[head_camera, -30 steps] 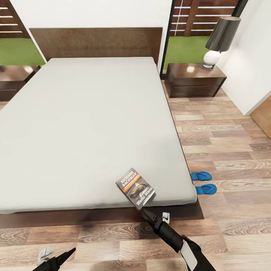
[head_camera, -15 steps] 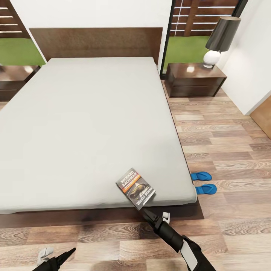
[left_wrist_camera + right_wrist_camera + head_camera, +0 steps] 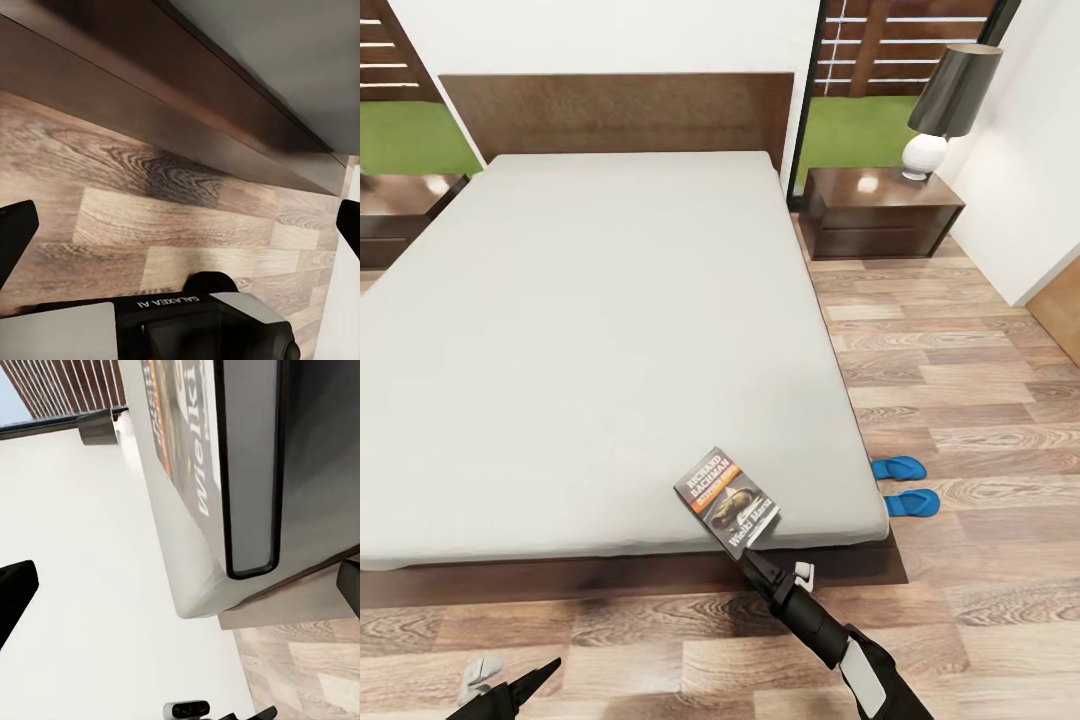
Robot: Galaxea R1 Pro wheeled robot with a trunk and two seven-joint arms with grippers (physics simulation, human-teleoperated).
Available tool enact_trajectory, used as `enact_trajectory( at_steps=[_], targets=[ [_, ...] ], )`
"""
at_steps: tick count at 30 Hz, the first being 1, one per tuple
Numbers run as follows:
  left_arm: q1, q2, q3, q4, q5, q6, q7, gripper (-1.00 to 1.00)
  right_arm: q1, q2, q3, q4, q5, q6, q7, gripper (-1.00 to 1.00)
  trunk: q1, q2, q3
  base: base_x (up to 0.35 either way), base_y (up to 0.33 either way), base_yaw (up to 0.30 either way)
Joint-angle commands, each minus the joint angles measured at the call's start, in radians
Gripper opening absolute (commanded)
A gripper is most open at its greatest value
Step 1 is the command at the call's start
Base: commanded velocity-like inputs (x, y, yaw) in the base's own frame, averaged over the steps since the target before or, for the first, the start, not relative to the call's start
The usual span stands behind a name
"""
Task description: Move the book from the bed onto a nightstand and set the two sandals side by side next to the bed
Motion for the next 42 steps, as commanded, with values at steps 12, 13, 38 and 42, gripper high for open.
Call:
enact_trajectory(
  at_steps=[12,13,38,42],
  targets=[
    [0.0,0.0,0.001,0.0,0.006,0.01,-0.004,1.0,0.0,0.001,-0.005,-0.001,0.0,0.009,0.004,1.0,0.004,-0.007,-0.004,0.001,0.003,0.0],
    [0.0,0.0,0.001,0.0,0.006,0.01,-0.004,1.0,0.0,0.001,-0.005,-0.001,0.0,0.009,0.003,1.0,0.008,-0.014,-0.007,0.0,0.0,0.0],
    [0.0,0.0,0.001,0.0,0.006,0.009,-0.004,1.0,0.0,0.001,-0.005,-0.001,0.0,0.009,0.004,1.0,0.023,-0.042,-0.019,0.032,0.027,0.0],
    [0.0,0.0,0.001,0.0,0.006,0.009,-0.004,1.0,0.0,0.001,-0.005,-0.001,0.0,0.009,0.004,1.0,0.023,-0.042,-0.019,0.0,0.0,0.0]
  ],
)
